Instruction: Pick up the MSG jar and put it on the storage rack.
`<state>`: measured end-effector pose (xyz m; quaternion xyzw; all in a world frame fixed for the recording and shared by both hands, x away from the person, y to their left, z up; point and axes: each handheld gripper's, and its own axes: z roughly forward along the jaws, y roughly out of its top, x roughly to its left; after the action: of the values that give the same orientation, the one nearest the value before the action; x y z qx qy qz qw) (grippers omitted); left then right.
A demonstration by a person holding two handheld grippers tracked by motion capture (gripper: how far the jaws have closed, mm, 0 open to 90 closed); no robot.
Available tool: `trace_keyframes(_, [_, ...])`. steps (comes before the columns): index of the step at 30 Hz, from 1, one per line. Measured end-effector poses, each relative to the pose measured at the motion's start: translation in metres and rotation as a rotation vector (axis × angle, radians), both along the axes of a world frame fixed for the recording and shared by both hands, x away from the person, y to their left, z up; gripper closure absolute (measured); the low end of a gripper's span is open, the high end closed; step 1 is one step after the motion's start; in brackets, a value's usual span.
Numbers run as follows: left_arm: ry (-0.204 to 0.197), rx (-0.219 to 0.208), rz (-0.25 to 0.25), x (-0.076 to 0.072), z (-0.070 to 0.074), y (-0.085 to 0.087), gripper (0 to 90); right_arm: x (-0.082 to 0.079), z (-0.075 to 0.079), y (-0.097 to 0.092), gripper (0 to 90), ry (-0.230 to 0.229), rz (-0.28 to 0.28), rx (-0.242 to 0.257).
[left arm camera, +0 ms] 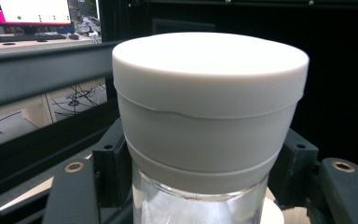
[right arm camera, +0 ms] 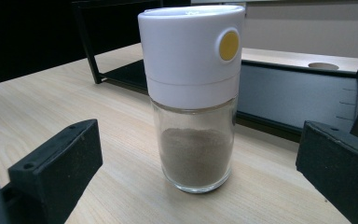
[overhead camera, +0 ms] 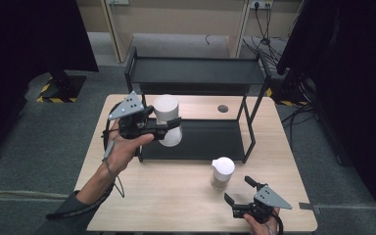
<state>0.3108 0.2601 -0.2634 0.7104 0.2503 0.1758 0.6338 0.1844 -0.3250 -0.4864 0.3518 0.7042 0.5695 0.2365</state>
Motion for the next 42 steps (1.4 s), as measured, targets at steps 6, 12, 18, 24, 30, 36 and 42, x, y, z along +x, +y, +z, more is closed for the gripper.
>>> trace_keyframes(6, [-0.005,0.005,0.013,0.006,0.021,-0.001,35.1,0.0,0.0,0.0,0.6,0.0,-0.001,0.001])
trace_keyframes(12, [-0.008,0.01,0.019,0.011,0.041,-0.003,35.1,0.0,0.0,0.0,0.6,0.001,-0.001,0.001])
trace_keyframes(18, [-0.003,0.016,0.032,0.017,0.057,-0.009,35.1,0.0,0.0,0.0,0.6,0.001,-0.001,0.003])
trace_keyframes(24, [0.002,0.013,0.048,0.024,0.07,-0.015,35.1,0.0,0.0,-0.001,0.6,0.0,-0.001,0.007])
trace_keyframes(30, [-0.004,0.01,0.075,0.03,0.084,-0.018,35.1,0.0,0.0,-0.001,0.6,0.002,-0.002,0.007])
trace_keyframes(36, [0.0,0.004,0.123,0.04,0.096,-0.022,35.2,0.0,0.0,-0.002,0.6,-0.001,-0.002,0.008])
trace_keyframes(42, [0.005,0.004,0.167,0.048,0.101,-0.027,35.2,0.0,0.0,-0.002,0.6,0.0,-0.001,0.008])
